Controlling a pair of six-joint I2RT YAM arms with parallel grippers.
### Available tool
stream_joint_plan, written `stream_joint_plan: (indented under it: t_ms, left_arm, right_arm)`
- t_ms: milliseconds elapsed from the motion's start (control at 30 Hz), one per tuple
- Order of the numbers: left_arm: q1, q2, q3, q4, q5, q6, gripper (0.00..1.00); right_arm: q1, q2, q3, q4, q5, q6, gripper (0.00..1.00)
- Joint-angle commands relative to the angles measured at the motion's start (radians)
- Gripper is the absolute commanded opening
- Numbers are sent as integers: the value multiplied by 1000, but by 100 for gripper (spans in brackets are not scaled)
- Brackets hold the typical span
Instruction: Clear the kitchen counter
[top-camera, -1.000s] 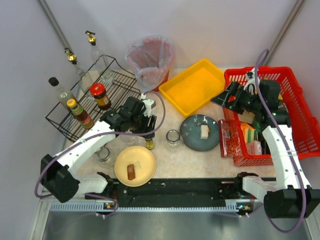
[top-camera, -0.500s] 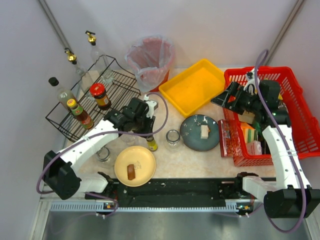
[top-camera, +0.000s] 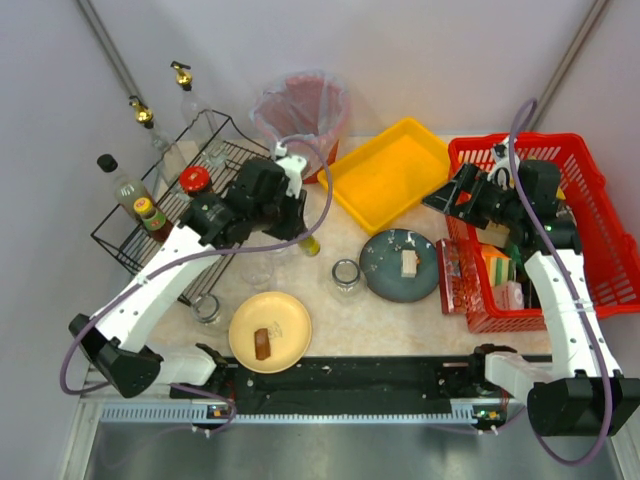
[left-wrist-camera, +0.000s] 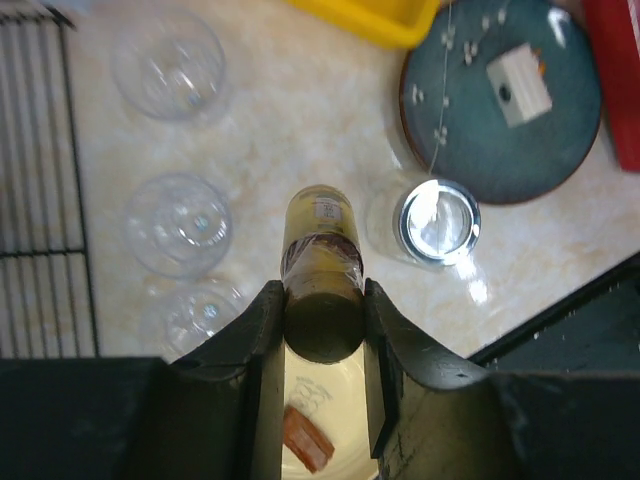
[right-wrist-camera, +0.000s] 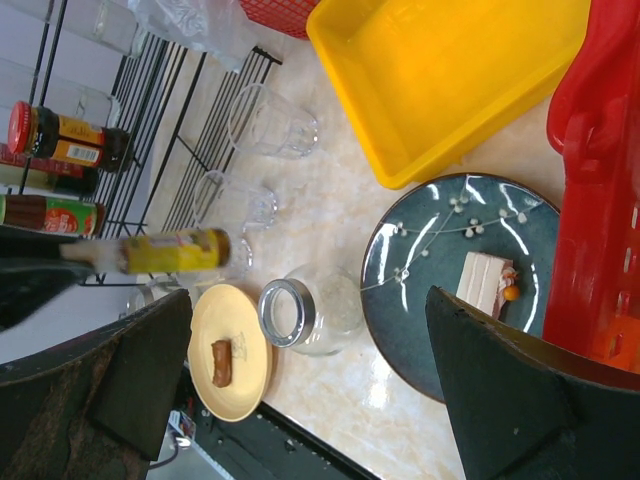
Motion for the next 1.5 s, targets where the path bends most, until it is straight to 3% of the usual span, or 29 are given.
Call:
stream_joint_plan:
  t_ms: [0,267,467,733,1167,1467]
  left_arm:
    - [0,-25,188,13,-164,57,0]
    - [103,78,420,16,-302,90,0]
    - [293,154,520,62,-209,70,0]
    - [423,285,618,40,-151,114,0]
    - [526,498,771,-31,-58,134,0]
    - [577,556,794,-80,-23,90,0]
  right_arm:
    - [-3,-9,20,20,10,-21,97]
    - [-3,2,37,21,11,-23,97]
    - [-3,4,42,18,19,-26,97]
    - [-3,11,53,20,33,-18,97]
    - [-3,45,60,18,63,-1,96]
    - [-3,62,66,20,77,10,96]
